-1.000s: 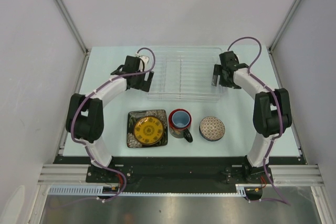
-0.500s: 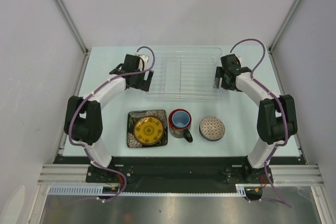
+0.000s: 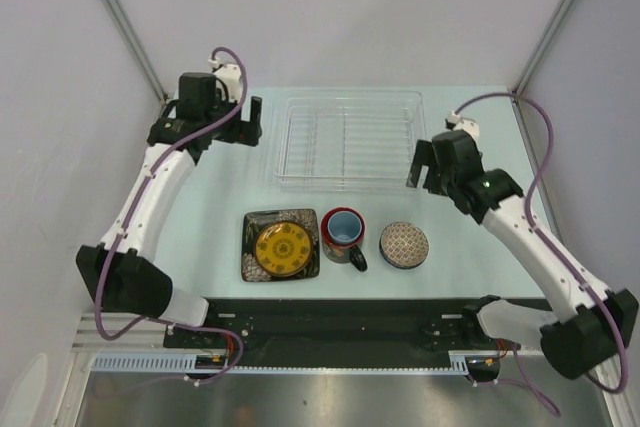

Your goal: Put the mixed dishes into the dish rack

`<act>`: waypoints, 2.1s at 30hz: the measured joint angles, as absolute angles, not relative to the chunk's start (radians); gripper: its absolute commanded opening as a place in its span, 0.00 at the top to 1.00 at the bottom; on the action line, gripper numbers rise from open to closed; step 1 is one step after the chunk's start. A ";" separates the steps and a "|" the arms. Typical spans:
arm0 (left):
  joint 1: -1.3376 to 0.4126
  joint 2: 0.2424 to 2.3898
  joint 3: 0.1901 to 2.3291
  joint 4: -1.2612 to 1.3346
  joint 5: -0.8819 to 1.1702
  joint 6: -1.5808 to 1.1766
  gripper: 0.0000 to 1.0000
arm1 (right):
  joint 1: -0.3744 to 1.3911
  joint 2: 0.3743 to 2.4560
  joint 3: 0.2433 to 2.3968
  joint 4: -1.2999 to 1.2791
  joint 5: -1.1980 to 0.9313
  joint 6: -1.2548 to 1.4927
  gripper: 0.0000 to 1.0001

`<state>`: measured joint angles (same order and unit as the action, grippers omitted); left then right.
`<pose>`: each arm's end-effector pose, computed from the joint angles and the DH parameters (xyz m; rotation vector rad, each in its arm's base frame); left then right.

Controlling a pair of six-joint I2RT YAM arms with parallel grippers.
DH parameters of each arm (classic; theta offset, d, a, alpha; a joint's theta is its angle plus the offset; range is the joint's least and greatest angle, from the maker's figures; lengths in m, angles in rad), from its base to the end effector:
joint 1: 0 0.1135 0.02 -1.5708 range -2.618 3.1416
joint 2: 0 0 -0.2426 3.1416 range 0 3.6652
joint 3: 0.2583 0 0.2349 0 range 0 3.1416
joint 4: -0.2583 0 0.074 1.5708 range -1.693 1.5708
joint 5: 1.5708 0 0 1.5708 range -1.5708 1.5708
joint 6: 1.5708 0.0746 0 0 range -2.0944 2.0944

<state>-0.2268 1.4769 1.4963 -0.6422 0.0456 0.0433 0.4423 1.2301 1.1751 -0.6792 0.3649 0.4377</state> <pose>0.3342 -0.0806 0.3328 0.3213 2.1734 -0.1532 0.2605 0.0939 0.2933 0.1786 2.2404 0.0502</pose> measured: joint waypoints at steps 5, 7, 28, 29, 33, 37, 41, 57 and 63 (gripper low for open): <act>-0.173 1.349 1.426 -0.716 0.093 0.074 0.01 | 0.463 1.017 0.959 -0.792 0.287 0.533 0.13; -0.175 1.308 1.395 -0.742 0.102 0.089 0.00 | 0.481 0.982 0.907 -0.830 0.269 0.568 0.15; -0.177 1.236 1.277 -0.761 0.135 0.123 0.00 | 0.593 1.075 0.792 -0.857 0.284 0.724 0.32; -0.177 1.234 1.275 -0.760 0.135 0.125 0.00 | 0.593 1.080 0.790 -0.853 0.284 0.726 0.33; -0.177 1.234 1.275 -0.749 0.134 0.133 0.00 | 0.593 1.109 0.786 -0.833 0.283 0.726 0.42; -0.177 1.234 1.274 -0.741 0.133 0.134 0.00 | 0.593 1.131 0.785 -0.818 0.279 0.722 0.46; -0.177 1.234 1.271 -0.737 0.129 0.135 0.00 | 0.586 1.141 0.785 -0.810 0.274 0.719 0.48; -0.177 1.234 1.261 -0.718 0.116 0.141 0.00 | 0.552 1.189 0.784 -0.785 0.247 0.671 0.91; -0.177 1.234 1.241 -0.712 0.113 0.141 0.00 | 0.554 1.177 0.784 -0.777 0.224 0.672 1.00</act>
